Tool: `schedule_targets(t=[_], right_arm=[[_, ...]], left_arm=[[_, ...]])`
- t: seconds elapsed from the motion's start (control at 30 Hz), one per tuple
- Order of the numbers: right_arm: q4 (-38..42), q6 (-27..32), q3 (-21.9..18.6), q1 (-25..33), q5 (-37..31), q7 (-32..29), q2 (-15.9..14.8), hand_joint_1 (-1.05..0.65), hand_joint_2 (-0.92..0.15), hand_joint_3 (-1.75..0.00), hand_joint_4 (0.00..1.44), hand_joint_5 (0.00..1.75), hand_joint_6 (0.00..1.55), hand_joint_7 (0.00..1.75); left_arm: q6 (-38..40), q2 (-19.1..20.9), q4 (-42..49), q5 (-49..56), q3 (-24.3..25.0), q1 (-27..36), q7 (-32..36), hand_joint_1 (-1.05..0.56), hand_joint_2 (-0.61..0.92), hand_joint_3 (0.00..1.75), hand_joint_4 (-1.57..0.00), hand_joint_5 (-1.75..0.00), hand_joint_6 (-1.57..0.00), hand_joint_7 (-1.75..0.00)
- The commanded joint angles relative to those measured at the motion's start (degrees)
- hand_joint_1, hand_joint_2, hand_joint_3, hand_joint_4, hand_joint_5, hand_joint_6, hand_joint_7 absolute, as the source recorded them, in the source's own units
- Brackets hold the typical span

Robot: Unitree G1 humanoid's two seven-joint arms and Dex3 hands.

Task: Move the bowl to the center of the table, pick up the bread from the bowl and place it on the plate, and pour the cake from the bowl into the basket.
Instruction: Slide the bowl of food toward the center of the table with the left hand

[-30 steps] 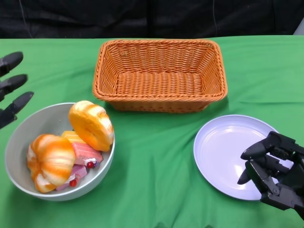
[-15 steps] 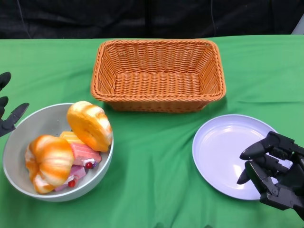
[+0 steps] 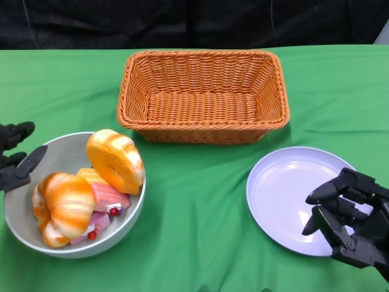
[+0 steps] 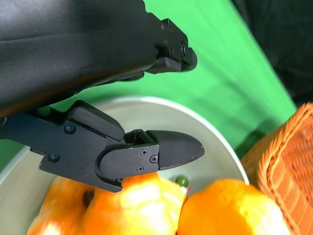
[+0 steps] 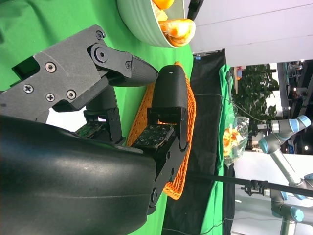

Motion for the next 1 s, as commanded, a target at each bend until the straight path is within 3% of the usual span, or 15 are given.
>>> schedule_targets(t=[0.03,0.3,0.53,0.77,1.0], right_arm=[[0.1,-0.7,0.0,-0.3,0.1,-0.2,0.0,-0.15,-0.59,-0.83,0.74,1.43,0.77,1.1],[0.7,-1.4,0.1,-0.6,-0.4,-0.4,0.3,-0.16,-0.58,-0.85,0.74,1.44,0.78,1.09],[1.6,-2.4,0.1,-0.9,0.1,0.2,0.3,-0.15,-0.58,-0.88,0.74,1.43,0.78,1.08],[0.0,-0.9,0.2,-0.3,0.0,-0.7,0.2,-0.14,-0.59,-0.86,0.72,1.43,0.77,1.08],[0.0,-1.2,0.1,0.0,0.8,-0.3,0.1,-0.13,-0.59,-0.87,0.72,1.44,0.77,1.09]], left_arm=[[3.7,0.0,-2.8,-1.8,0.4,-0.4,-2.5,-0.79,0.92,0.67,0.0,0.0,-0.05,0.0],[14.6,-0.3,-12.1,-6.2,0.4,2.2,-9.2,-0.79,0.92,0.65,0.0,0.0,0.0,0.0],[31.1,0.0,-28.7,-9.7,-0.9,7.4,-13.4,-0.79,0.92,0.58,0.0,0.0,0.0,0.0],[39.3,0.9,-33.4,-14.4,-0.6,9.1,-19.3,-0.77,0.92,0.58,0.0,0.0,0.0,0.0],[46.9,0.4,-38.3,-18.4,0.6,11.0,-19.5,-0.74,0.92,0.6,0.0,0.0,0.0,0.0]])
